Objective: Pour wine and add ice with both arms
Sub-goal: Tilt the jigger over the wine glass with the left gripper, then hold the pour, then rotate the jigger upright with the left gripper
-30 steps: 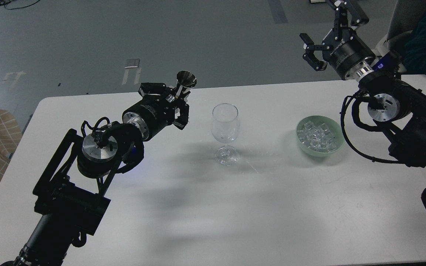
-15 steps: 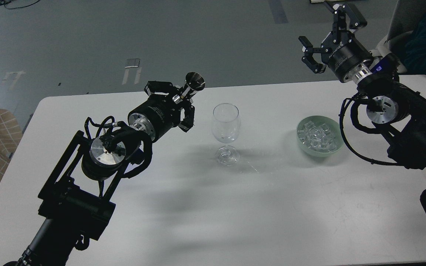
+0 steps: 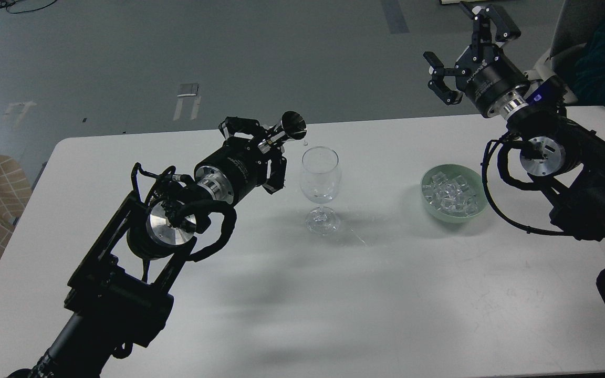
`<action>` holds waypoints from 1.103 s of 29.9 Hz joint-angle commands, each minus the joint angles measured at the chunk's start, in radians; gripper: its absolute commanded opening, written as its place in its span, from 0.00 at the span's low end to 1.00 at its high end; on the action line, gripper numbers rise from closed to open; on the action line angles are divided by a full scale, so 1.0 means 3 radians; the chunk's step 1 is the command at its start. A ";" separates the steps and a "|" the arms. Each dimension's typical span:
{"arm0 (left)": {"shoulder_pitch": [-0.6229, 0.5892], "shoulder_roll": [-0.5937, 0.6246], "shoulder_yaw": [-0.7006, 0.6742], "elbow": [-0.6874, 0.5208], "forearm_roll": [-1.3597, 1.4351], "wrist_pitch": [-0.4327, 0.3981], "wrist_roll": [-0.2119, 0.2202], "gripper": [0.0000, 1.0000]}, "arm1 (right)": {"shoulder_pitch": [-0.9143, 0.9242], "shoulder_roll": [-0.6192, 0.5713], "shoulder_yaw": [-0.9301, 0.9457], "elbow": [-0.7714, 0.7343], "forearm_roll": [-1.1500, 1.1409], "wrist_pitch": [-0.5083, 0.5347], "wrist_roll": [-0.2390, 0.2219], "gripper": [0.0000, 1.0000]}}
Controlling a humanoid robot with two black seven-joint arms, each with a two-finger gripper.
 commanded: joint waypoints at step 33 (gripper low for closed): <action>-0.0023 -0.0031 0.0341 0.0003 0.1205 0.0117 0.0023 0.00 | -0.0031 0.0020 0.0003 -0.0001 -0.0005 0.0000 0.0000 1.00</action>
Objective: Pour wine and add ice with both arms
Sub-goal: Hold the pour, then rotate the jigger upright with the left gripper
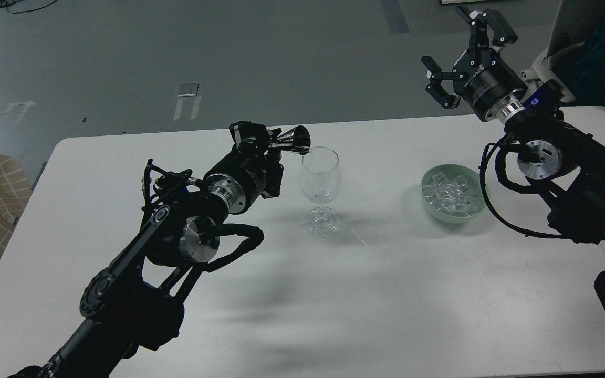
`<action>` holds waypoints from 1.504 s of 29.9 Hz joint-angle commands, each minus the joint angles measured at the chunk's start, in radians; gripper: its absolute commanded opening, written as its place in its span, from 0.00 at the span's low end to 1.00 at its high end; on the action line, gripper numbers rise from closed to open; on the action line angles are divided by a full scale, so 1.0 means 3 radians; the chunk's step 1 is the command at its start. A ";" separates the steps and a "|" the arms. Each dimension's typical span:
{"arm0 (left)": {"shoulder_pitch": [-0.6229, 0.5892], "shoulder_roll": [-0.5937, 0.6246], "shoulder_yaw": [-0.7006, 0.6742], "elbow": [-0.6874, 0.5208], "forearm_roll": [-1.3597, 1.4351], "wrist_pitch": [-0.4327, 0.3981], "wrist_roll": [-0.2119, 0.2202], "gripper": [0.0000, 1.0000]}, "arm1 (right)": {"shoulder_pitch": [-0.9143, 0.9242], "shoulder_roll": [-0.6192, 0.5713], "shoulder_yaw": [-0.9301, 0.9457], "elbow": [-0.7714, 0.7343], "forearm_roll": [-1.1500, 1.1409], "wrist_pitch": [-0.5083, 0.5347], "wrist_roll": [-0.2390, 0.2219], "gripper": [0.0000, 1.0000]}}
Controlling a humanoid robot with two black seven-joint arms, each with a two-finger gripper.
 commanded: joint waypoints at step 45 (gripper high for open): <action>-0.0134 0.0010 0.0198 -0.0179 0.1309 0.0107 0.0416 0.00 | -0.0046 0.0000 0.0000 0.0000 -0.0002 0.0000 0.0000 1.00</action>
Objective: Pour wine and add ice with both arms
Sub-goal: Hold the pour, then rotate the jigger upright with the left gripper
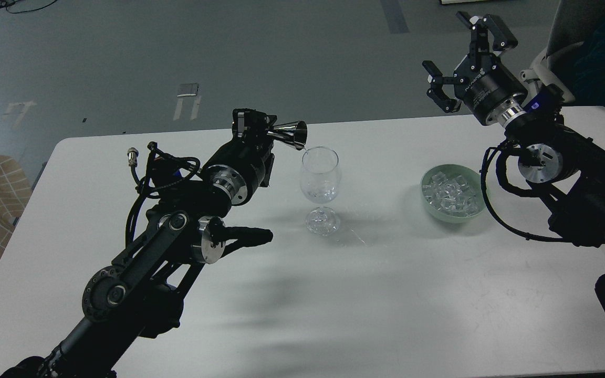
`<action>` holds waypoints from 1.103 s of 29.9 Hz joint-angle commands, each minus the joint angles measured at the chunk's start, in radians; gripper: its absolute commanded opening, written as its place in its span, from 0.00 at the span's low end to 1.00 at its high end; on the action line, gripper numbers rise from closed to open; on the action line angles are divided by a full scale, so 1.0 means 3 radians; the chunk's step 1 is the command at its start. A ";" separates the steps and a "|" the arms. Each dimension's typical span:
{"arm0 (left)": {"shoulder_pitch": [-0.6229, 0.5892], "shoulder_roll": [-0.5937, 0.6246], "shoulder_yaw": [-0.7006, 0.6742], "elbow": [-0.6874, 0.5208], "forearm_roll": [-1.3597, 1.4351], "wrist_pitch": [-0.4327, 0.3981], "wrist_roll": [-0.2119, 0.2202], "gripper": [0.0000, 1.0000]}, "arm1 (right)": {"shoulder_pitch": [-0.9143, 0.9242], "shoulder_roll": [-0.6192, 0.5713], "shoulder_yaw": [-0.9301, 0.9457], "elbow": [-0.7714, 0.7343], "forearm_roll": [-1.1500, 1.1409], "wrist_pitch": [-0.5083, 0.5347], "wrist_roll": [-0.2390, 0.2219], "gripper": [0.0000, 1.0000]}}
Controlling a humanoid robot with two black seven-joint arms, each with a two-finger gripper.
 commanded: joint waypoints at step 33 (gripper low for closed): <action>0.0085 -0.0053 -0.1482 0.0080 -0.2325 0.0025 0.0069 0.00 | -0.0005 0.0024 0.0000 -0.0005 0.0000 -0.0005 0.0000 1.00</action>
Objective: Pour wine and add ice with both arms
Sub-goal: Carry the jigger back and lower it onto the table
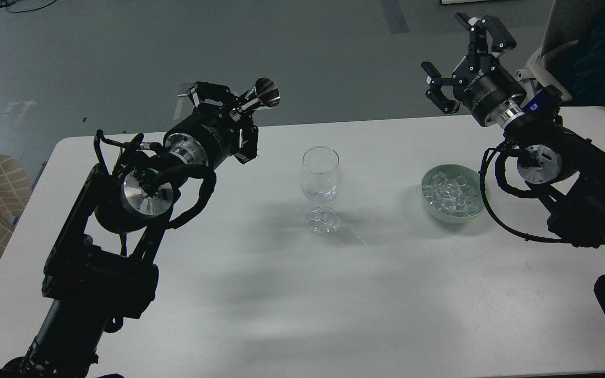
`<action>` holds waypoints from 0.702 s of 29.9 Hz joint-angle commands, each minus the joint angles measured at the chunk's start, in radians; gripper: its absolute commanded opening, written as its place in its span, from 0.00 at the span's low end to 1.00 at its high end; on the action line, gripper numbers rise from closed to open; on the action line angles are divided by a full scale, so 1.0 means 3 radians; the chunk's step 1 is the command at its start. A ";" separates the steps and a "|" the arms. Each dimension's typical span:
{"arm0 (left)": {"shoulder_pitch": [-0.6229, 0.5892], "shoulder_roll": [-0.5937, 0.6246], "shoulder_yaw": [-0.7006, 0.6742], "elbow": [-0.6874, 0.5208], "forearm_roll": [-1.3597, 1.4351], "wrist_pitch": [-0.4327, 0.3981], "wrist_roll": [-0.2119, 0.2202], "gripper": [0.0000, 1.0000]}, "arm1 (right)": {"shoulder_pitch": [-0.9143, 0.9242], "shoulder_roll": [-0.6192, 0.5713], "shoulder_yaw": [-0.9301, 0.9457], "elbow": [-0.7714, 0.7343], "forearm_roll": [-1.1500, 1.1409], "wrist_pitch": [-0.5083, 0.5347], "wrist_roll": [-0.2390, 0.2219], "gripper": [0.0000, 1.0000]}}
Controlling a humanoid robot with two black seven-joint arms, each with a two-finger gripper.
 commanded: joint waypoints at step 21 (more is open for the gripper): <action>0.0530 -0.0069 -0.0753 0.1528 -0.1292 -0.1431 -0.0412 0.08 | -0.0030 0.0022 -0.0005 -0.0031 -0.0041 -0.0027 0.0000 1.00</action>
